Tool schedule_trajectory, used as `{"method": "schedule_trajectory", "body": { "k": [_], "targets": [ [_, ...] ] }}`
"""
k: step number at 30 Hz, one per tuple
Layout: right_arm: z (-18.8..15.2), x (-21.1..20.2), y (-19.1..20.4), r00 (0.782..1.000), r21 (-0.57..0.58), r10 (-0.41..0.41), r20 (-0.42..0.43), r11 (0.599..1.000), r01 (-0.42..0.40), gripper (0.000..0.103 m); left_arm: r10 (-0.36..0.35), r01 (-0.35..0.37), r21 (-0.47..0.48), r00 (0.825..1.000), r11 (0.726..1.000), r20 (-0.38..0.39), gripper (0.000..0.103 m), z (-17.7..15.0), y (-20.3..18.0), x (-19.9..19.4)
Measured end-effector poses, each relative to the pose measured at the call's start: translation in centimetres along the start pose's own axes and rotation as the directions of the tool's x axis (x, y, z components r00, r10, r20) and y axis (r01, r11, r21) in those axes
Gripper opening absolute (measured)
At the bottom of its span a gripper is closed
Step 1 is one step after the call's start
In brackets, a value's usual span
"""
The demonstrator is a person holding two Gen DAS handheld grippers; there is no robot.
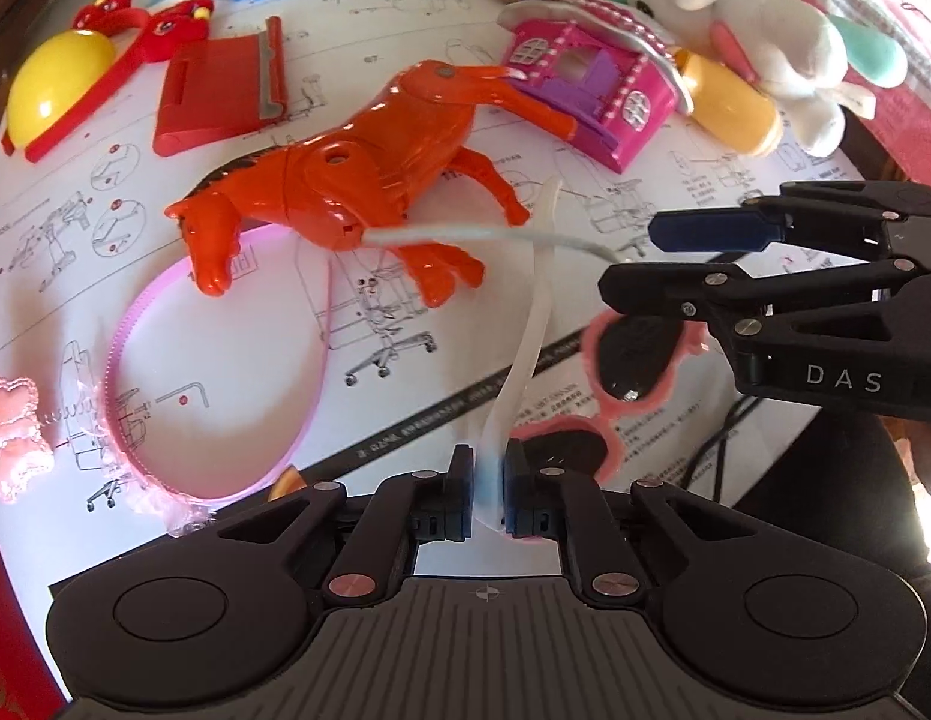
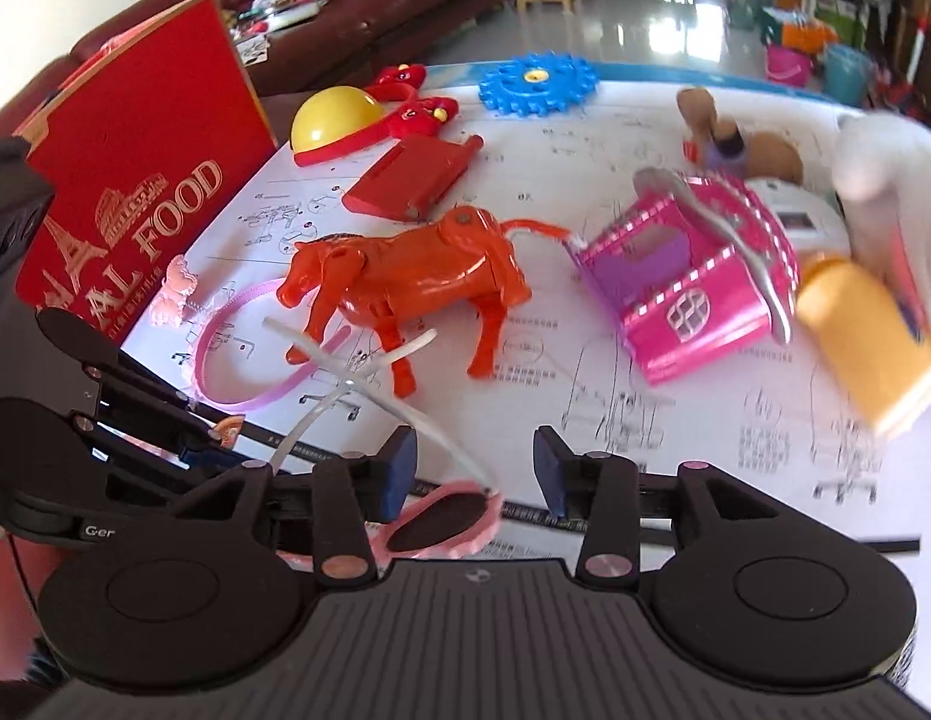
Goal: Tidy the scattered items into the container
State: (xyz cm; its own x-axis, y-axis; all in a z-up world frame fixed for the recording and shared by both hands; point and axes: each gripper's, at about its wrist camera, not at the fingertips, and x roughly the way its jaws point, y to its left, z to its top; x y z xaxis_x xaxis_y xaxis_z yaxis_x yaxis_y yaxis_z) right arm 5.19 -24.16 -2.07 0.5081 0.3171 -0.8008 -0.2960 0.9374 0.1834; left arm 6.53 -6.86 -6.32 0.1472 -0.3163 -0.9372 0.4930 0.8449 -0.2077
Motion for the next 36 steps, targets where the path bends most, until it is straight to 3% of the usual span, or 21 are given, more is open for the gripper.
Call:
{"method": "schedule_trajectory", "body": {
  "k": [1,2,3,4,5,6,11,16,20,21,23,26,30,34,35,36],
  "targets": [
    [0.1,0.3,-0.1,1.0,-0.002,-0.002,-0.012,1.0,0.002,0.045,0.016,-0.016,-0.011,1.0,1.0,-0.001,0.005,0.1,0.2,0.0],
    [0.2,0.8,-0.1,1.0,0.001,-0.005,-0.027,1.0,0.005,0.035,0.026,-0.026,-0.02,1.0,0.999,0.003,0.006,0.2,0.2,0.0],
    [0.2,1.2,-0.3,0.999,0.012,-0.001,-0.042,1.0,0.001,0.026,0.036,-0.036,-0.03,0.999,0.999,0.009,0.012,0.4,0.3,0.0],
    [0.1,1.5,-0.6,0.998,0.04,0.007,-0.058,0.999,-0.005,0.01,0.054,-0.053,-0.045,0.998,0.998,0.016,0.017,0.6,0.5,0.1],
    [0.0,1.7,-1.0,0.998,0.084,0.016,-0.066,0.996,-0.01,0.009,0.077,-0.075,-0.065,0.997,0.995,0.024,0.028,0.9,0.8,0.1],
    [-0.1,1.9,-1.4,0.997,0.13,0.025,-0.07,0.991,-0.016,0.009,0.102,-0.099,-0.085,0.994,0.991,0.03,0.036,1.0,1.0,0.1],
    [-0.3,2.4,-2.7,0.99,0.253,0.081,-0.116,0.966,-0.049,0.009,0.141,-0.135,-0.119,0.989,0.984,0.038,0.032,1.6,1.1,0.3],
    [-1.1,2.0,-3.1,0.979,0.313,0.129,-0.161,0.947,-0.073,0.01,0.008,-0.008,-0.082,1.0,0.997,0.002,0.03,0.3,-0.4,0.2],
    [-2.1,1.4,-3.5,0.971,0.33,0.162,-0.176,0.939,-0.097,0.012,0.002,-0.002,-0.013,1.0,1.0,-0.019,0.031,-1.4,-2.1,-0.1],
    [-2.2,1.4,-3.5,0.968,0.336,0.171,-0.184,0.936,-0.102,0.012,-0.002,0.002,-0.011,1.0,1.0,-0.018,0.036,-1.7,-2.2,-0.3],
    [-2.3,1.4,-3.6,0.962,0.349,0.19,-0.194,0.93,-0.113,0.012,0.029,-0.029,-0.007,1.0,1.0,-0.002,0.036,-1.9,-2.4,-0.8],
    [-2.2,1.4,-3.7,0.959,0.367,0.204,-0.196,0.922,-0.121,0.012,0.095,-0.093,-0.034,0.995,0.995,0.041,0.047,-1.7,-1.8,-1.6],
    [-2.2,1.4,-3.4,0.966,0.35,0.181,-0.187,0.931,-0.106,0.013,0.143,-0.14,-0.071,0.988,0.988,0.049,0.048,-0.9,-1.1,-1.4],
    [-2.1,1.4,-3.1,0.972,0.331,0.158,-0.176,0.939,-0.093,0.015,0.196,-0.194,-0.05,0.98,0.98,0.044,0.049,-0.6,-1.4,-0.3],
    [-2.1,1.3,-3.0,0.973,0.323,0.151,-0.174,0.942,-0.088,0.016,0.186,-0.184,-0.057,0.981,0.981,0.046,0.044,-0.5,-1.3,-0.1],
    [-2.1,1.3,-2.9,0.975,0.314,0.141,-0.173,0.946,-0.081,0.016,0.189,-0.186,-0.06,0.981,0.981,0.049,0.03,-0.6,-1.3,-0.2]
  ]
}}
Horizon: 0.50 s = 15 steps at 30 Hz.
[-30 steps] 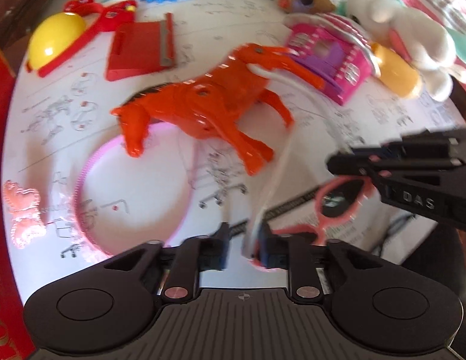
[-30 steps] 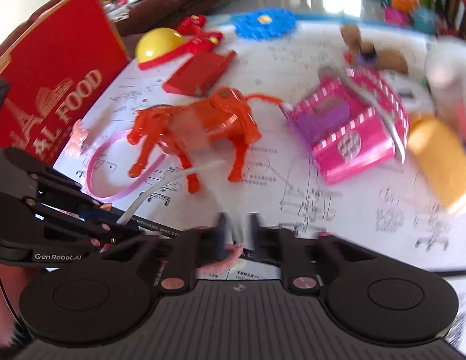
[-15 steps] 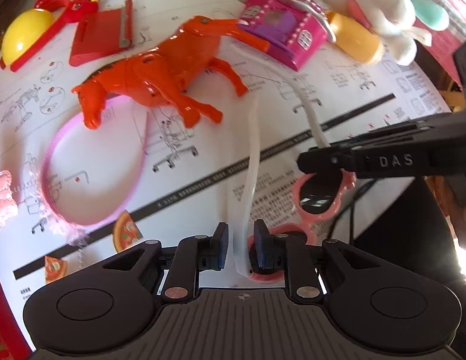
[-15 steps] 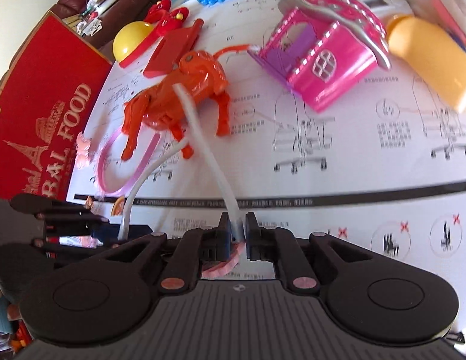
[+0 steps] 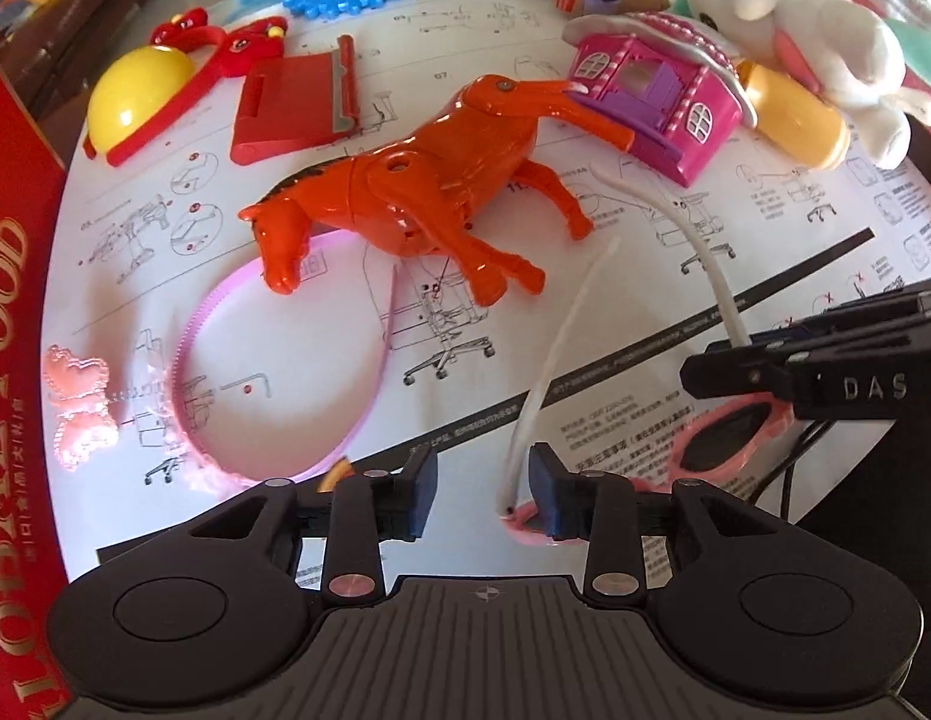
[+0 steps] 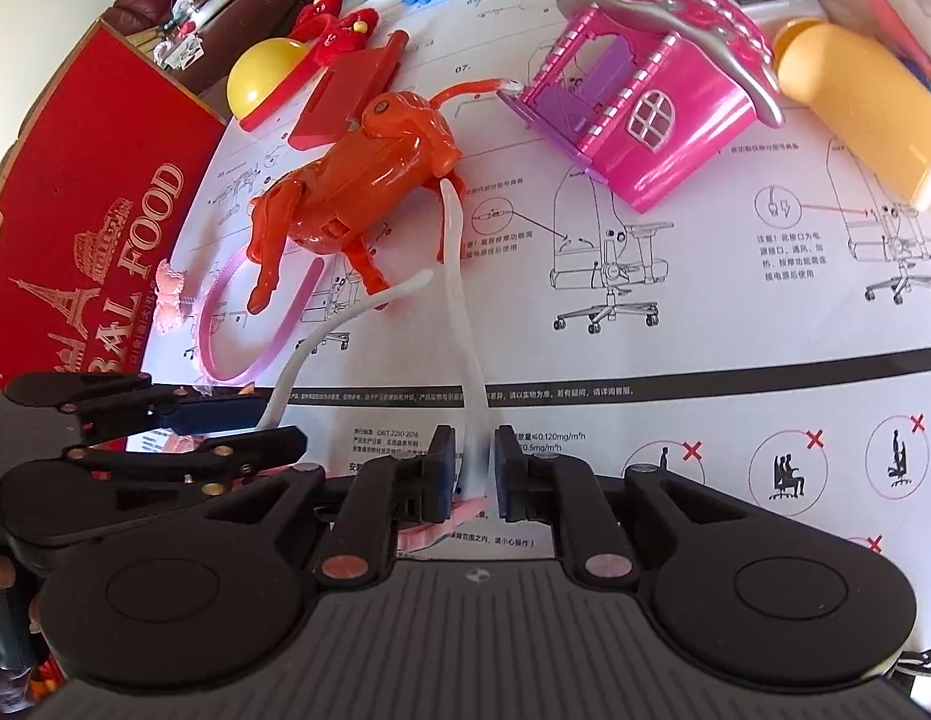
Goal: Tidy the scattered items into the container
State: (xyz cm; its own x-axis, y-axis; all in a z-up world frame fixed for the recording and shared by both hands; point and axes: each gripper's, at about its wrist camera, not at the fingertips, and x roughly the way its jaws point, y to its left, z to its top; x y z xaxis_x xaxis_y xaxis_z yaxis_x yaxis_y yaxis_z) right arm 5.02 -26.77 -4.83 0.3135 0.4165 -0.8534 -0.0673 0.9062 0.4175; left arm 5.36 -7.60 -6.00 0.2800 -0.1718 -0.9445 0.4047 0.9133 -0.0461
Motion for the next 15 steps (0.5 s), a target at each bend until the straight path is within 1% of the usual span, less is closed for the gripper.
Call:
{"method": "schedule_trajectory", "body": {
  "k": [1,2,3,4,5,7,8,9,12,13,15],
  "targets": [
    [0.0,0.0,0.1,1.0,-0.008,-0.009,0.005,1.0,0.009,0.017,0.011,-0.011,0.002,1.0,1.0,0.002,0.024,0.1,-0.1,0.1],
    [0.0,-0.1,0.1,1.0,-0.013,-0.019,0.009,1.0,0.019,0.02,0.024,-0.024,0.009,1.0,1.0,-0.004,0.012,0.1,-0.2,0.2],
    [0.0,-0.2,0.1,1.0,-0.014,-0.021,0.015,1.0,0.021,0.023,0.025,-0.025,0.008,1.0,1.0,-0.014,0.007,0.1,-0.3,0.4],
    [0.0,-0.4,0.0,1.0,-0.011,-0.023,0.021,1.0,0.023,0.029,0.023,-0.023,0.007,1.0,1.0,-0.02,0.006,0.0,-0.3,0.5],
    [0.1,-0.7,-0.1,0.999,-0.007,-0.026,0.03,1.0,0.026,0.033,0.022,-0.022,0.011,1.0,1.0,-0.02,0.006,-0.2,-0.3,0.4],
    [0.1,-1.0,-0.3,0.999,0.0,-0.022,0.043,1.0,0.022,0.033,0.019,-0.018,0.015,1.0,1.0,-0.017,0.006,-0.4,-0.4,0.2],
    [0.1,-1.0,-0.4,0.999,0.002,-0.019,0.04,1.0,0.019,0.033,0.022,-0.022,0.018,1.0,1.0,-0.017,0.007,-0.4,-0.5,0.3],
    [0.1,-0.8,-0.5,0.999,0.0,-0.019,0.037,1.0,0.019,0.033,0.028,-0.028,0.021,1.0,0.999,-0.014,0.015,-0.4,-0.6,0.3],
    [0.1,-0.5,-0.4,0.999,0.0,-0.004,0.037,1.0,0.004,0.023,0.055,-0.054,0.04,0.998,0.998,-0.007,0.034,-0.3,-1.1,0.5],
    [0.0,-0.4,-0.3,0.999,-0.004,-0.002,0.035,1.0,0.003,0.019,0.063,-0.063,0.05,0.998,0.997,-0.004,0.034,-0.2,-1.3,0.5],
    [0.0,-0.2,-0.1,1.0,-0.013,-0.002,0.03,1.0,0.002,0.018,0.081,-0.081,0.07,0.997,0.994,0.005,0.034,-0.1,-1.8,0.5]
  ]
}}
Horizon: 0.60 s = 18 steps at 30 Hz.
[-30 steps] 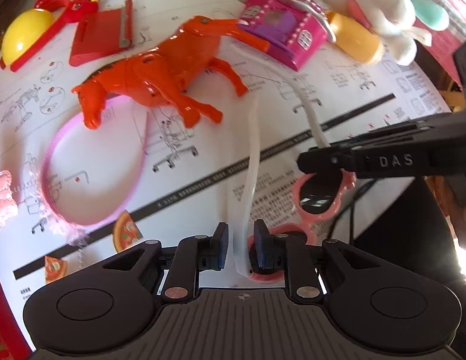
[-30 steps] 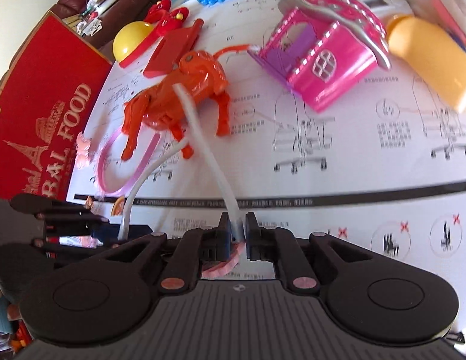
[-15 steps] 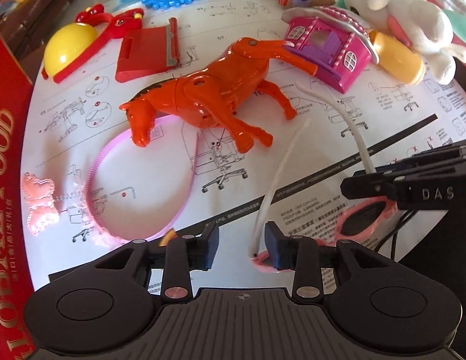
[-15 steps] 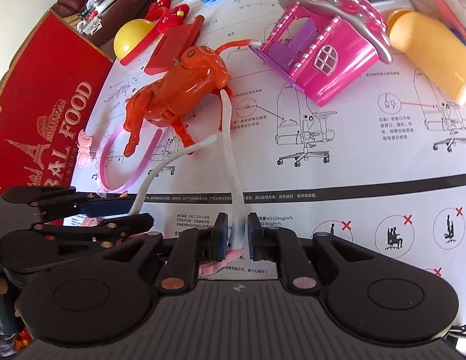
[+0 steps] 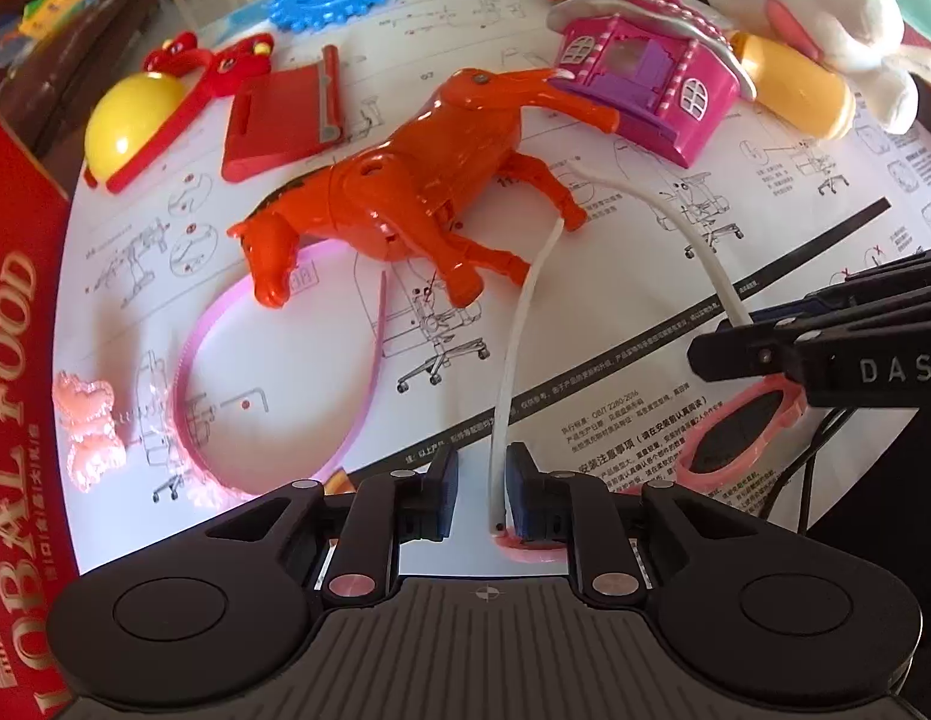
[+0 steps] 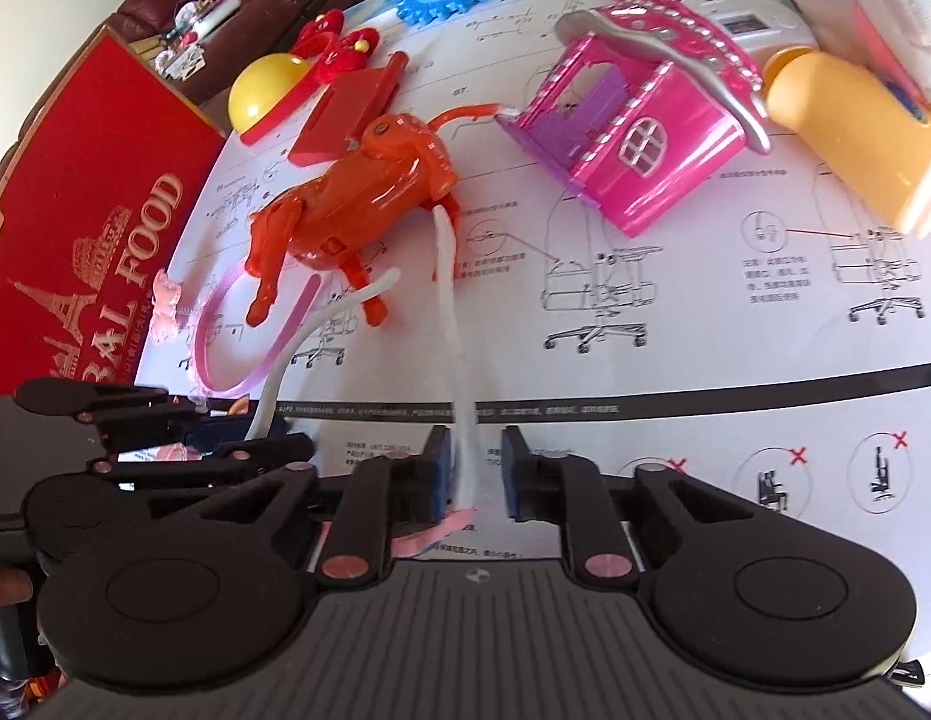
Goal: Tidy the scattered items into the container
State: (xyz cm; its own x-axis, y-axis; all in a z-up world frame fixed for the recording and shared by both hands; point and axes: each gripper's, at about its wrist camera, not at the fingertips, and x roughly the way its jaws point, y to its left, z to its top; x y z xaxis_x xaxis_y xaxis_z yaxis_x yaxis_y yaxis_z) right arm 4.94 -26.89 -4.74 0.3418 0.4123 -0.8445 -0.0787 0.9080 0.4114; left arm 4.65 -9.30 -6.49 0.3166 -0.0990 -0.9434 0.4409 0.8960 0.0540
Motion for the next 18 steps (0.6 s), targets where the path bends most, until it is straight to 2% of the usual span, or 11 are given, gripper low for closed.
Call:
{"method": "schedule_trajectory", "body": {
  "k": [1,2,3,6,18],
  "targets": [
    [-0.1,0.0,0.0,1.0,0.0,-0.002,0.002,1.0,0.002,0.015,0.009,-0.009,0.003,1.0,1.0,0.005,0.034,0.1,-0.1,0.0],
    [-0.1,0.1,0.0,1.0,0.003,-0.002,0.006,1.0,0.002,0.014,0.014,-0.014,0.002,1.0,1.0,0.007,0.03,0.1,-0.2,0.1],
    [-0.1,0.0,-0.1,1.0,0.01,-0.002,0.009,1.0,0.002,0.013,0.02,-0.02,0.002,1.0,1.0,0.006,0.008,0.2,-0.3,0.1],
    [0.0,0.0,-0.4,1.0,0.027,0.01,0.008,1.0,-0.01,0.013,0.022,-0.022,0.011,1.0,1.0,0.005,0.0,0.2,-0.7,-0.1],
    [-0.3,-0.3,-0.4,1.0,0.033,0.022,0.008,0.999,-0.022,0.012,0.047,-0.048,0.014,0.999,0.999,0.02,0.0,0.0,-1.3,-0.9]
  ]
}}
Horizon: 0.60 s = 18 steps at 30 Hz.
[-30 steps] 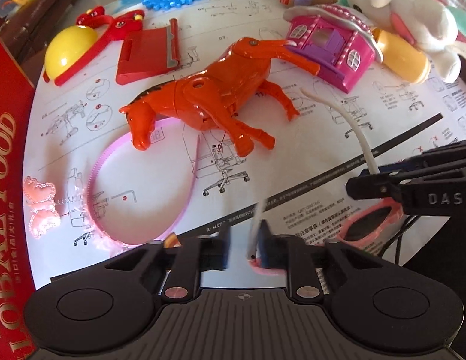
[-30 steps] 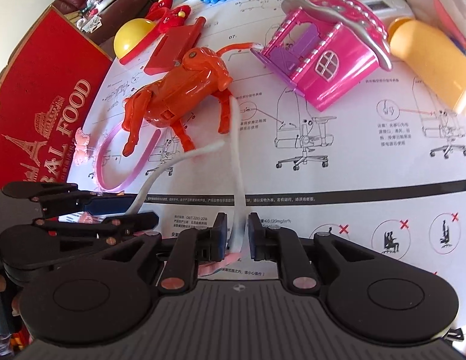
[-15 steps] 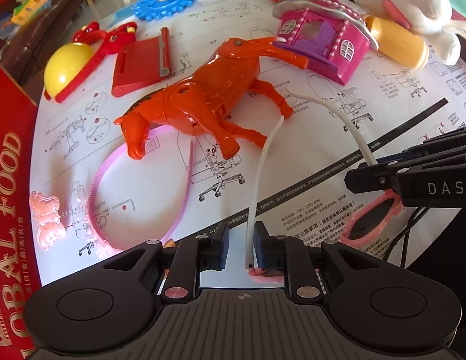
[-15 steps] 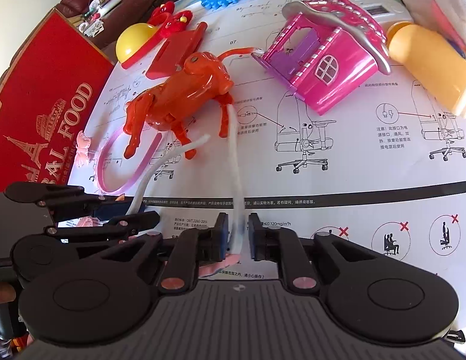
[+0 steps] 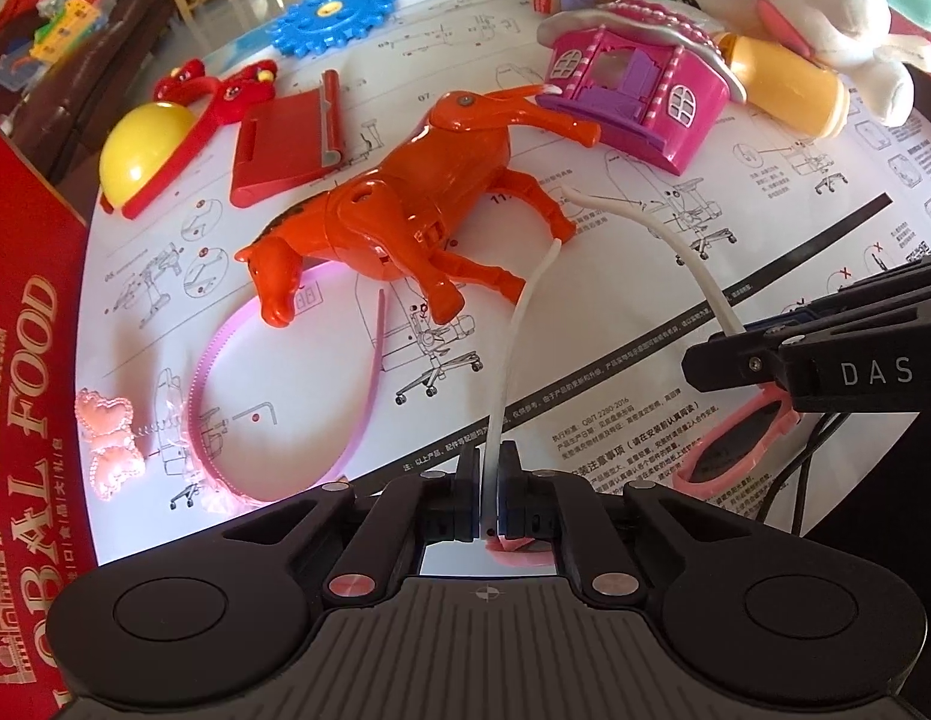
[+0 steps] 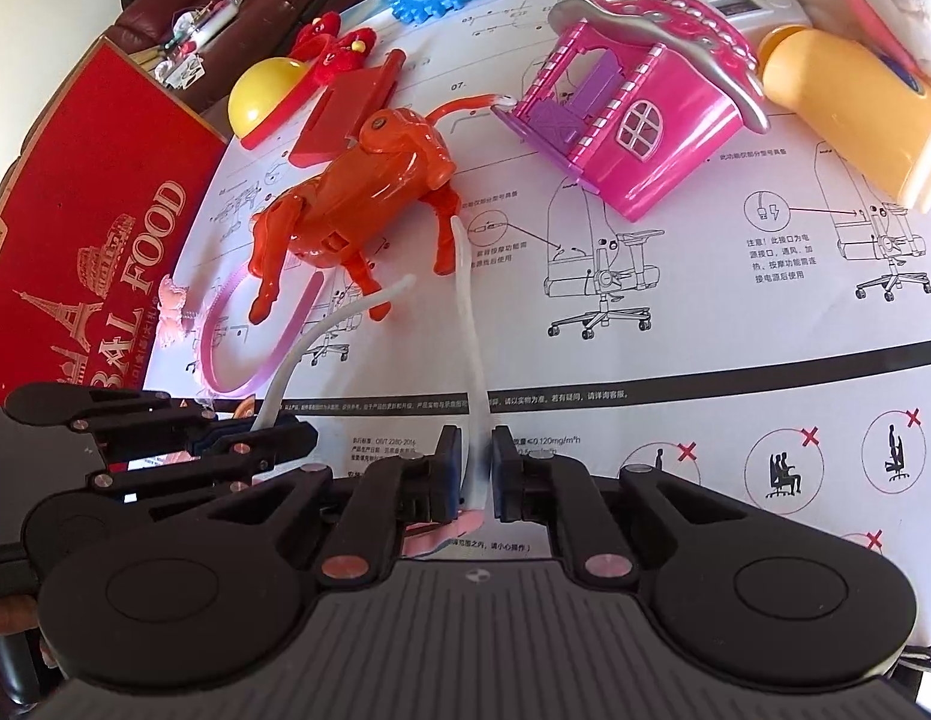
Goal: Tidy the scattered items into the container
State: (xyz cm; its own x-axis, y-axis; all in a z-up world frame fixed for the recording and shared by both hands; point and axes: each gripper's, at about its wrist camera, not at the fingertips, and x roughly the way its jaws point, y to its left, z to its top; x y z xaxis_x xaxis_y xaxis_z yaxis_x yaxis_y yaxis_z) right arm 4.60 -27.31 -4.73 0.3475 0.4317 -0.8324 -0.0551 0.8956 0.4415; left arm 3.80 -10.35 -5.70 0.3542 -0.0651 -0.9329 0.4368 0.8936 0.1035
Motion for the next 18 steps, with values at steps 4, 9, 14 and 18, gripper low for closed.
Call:
{"method": "schedule_trajectory", "body": {
  "k": [4,9,14,18],
  "targets": [
    [-0.1,-0.6,0.5,1.0,-0.019,-0.003,0.008,1.0,0.003,0.01,-0.011,0.011,-0.007,1.0,1.0,0.013,0.0,-0.1,0.1,-0.6],
    [-0.3,-1.6,1.2,1.0,-0.04,-0.004,0.03,0.999,0.005,0.01,-0.04,0.041,-0.028,0.998,0.999,0.046,0.0,-0.5,0.7,-2.0],
    [-0.2,-2.8,2.0,0.998,-0.057,0.001,0.057,0.998,0.002,0.01,-0.085,0.09,-0.067,0.993,0.994,0.076,0.001,-0.8,1.8,-3.4],
    [-0.1,-3.7,2.6,0.997,-0.066,0.013,0.075,0.998,-0.008,0.01,-0.101,0.11,-0.088,0.99,0.99,0.1,0.001,-1.1,2.4,-4.4]
  ]
}}
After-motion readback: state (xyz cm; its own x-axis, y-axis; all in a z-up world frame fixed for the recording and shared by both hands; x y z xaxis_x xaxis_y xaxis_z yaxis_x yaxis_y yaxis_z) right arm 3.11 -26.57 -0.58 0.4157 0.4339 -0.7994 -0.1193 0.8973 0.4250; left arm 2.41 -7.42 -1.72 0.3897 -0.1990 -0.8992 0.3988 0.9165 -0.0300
